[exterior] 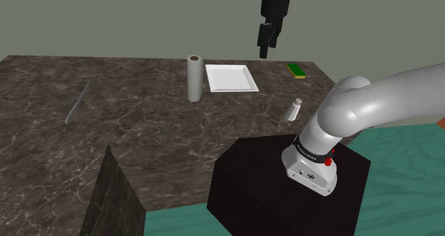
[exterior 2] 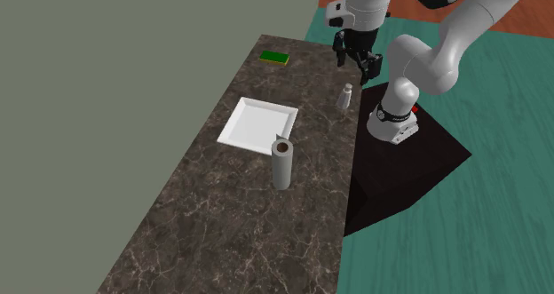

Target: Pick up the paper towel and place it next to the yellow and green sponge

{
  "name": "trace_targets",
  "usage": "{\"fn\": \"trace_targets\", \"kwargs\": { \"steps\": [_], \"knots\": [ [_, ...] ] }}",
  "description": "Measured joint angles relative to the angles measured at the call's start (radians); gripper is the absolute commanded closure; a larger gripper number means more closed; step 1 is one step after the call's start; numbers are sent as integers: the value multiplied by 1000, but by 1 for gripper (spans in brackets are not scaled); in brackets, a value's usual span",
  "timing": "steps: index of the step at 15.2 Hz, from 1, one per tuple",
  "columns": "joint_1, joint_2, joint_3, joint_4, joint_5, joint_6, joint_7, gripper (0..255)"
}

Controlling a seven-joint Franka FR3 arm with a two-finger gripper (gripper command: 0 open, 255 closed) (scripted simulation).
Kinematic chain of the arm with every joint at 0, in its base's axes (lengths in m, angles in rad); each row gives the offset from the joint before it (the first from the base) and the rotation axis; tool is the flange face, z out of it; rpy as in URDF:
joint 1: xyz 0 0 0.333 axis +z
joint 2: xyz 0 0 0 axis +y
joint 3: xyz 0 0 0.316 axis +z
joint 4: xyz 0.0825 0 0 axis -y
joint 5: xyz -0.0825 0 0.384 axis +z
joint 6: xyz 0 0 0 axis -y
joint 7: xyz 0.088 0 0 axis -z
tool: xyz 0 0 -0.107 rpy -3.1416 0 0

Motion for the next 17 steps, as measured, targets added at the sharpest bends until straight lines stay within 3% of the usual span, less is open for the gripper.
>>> {"fn": "trace_targets", "kwargs": {
  "steps": [4,17],
  "knots": [
    [6,68,10,12,7,68,2,0],
    [35,517,70,251,7,360,10,0]
  ]
}}
